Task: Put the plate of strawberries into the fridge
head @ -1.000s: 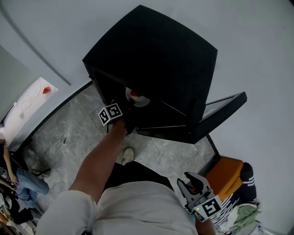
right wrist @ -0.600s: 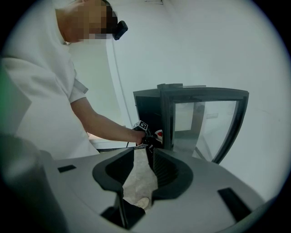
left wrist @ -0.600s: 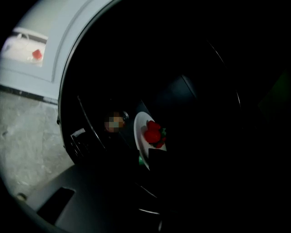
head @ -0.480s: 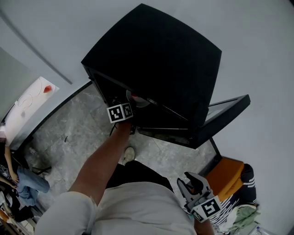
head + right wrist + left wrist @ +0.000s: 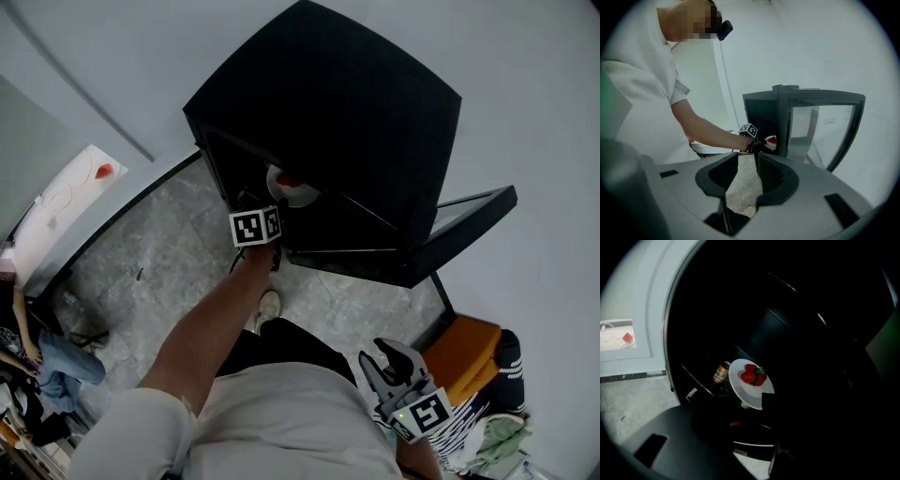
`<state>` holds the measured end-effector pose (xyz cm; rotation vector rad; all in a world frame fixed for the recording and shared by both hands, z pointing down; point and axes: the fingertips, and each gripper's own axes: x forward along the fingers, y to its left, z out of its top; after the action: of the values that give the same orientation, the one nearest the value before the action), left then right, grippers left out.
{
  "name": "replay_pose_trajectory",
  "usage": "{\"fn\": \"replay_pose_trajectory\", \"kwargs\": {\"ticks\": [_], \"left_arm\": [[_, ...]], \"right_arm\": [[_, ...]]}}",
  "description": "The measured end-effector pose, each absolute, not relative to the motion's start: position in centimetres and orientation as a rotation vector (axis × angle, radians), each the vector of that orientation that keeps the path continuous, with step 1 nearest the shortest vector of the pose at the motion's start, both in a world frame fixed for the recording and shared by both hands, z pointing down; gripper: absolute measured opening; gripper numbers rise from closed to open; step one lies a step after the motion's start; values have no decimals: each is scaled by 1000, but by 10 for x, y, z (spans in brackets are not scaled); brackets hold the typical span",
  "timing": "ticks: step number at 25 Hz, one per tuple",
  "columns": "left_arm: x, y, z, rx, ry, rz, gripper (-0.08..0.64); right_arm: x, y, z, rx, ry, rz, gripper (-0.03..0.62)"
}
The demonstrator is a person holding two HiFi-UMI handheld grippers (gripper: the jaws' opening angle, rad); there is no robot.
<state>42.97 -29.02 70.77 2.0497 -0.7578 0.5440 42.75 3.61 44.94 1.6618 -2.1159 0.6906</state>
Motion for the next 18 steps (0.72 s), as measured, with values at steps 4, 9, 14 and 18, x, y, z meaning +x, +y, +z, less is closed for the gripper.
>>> {"fn": "replay_pose_trajectory", "kwargs": {"ticks": [4, 9, 14, 18], "left_arm": [[412, -269, 684, 2060, -637, 474, 176], [370, -233, 643, 2072, -433, 351, 175], [307, -199, 591, 2125, -250, 316, 126], [246, -176, 546, 2200, -79, 315, 15]], "right_arm": [[412, 28, 448, 1660, -2149, 677, 141], [373, 11, 442, 1636, -2225, 640, 141], [330, -4, 432, 1616, -2273, 610, 132], [289, -18, 427, 1582, -2294, 578, 87]]}}
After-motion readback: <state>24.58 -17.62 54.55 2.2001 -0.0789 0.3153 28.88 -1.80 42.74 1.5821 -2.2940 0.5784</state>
